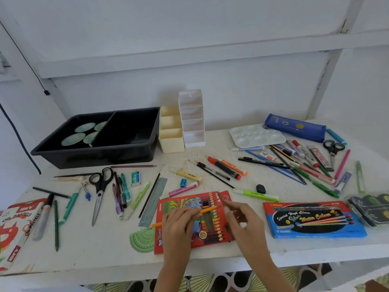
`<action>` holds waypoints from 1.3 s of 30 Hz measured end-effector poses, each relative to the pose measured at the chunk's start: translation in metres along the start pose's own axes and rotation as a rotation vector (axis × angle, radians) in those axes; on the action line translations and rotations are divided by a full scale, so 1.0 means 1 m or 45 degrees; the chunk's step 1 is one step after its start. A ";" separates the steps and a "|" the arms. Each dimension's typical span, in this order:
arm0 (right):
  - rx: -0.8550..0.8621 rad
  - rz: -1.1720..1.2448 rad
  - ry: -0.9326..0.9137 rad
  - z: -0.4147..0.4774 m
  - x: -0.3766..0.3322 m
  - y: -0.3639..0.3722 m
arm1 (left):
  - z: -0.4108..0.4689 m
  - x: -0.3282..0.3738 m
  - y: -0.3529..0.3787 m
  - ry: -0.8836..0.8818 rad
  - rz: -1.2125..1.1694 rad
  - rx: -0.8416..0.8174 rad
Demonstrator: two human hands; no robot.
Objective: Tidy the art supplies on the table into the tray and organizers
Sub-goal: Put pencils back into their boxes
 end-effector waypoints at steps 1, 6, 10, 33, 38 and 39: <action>-0.031 0.181 0.122 -0.002 0.002 0.004 | 0.003 0.007 0.003 -0.007 -0.026 -0.001; 0.105 0.636 0.381 0.000 0.003 -0.009 | 0.010 0.036 0.020 0.078 -0.031 -0.066; 0.257 0.756 0.387 0.015 0.009 -0.041 | 0.006 0.029 0.021 -0.174 0.025 -0.073; 0.303 0.340 0.272 0.011 0.027 -0.050 | -0.015 -0.014 0.043 -0.541 0.324 -0.572; 0.312 -0.030 0.128 0.012 0.019 -0.034 | -0.017 -0.016 0.045 -0.493 0.372 -0.611; 0.293 -0.093 0.114 0.016 0.019 -0.032 | -0.017 -0.016 0.045 -0.484 0.385 -0.619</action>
Point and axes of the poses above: each hand's wrist, its own z-axis towards the middle knuckle, its own y-axis out of the palm, x = y × z, the point moved 7 cm from there along z, towards the middle knuckle, and after that the axes turned 2 degrees about -z, right-handed, at the moved point
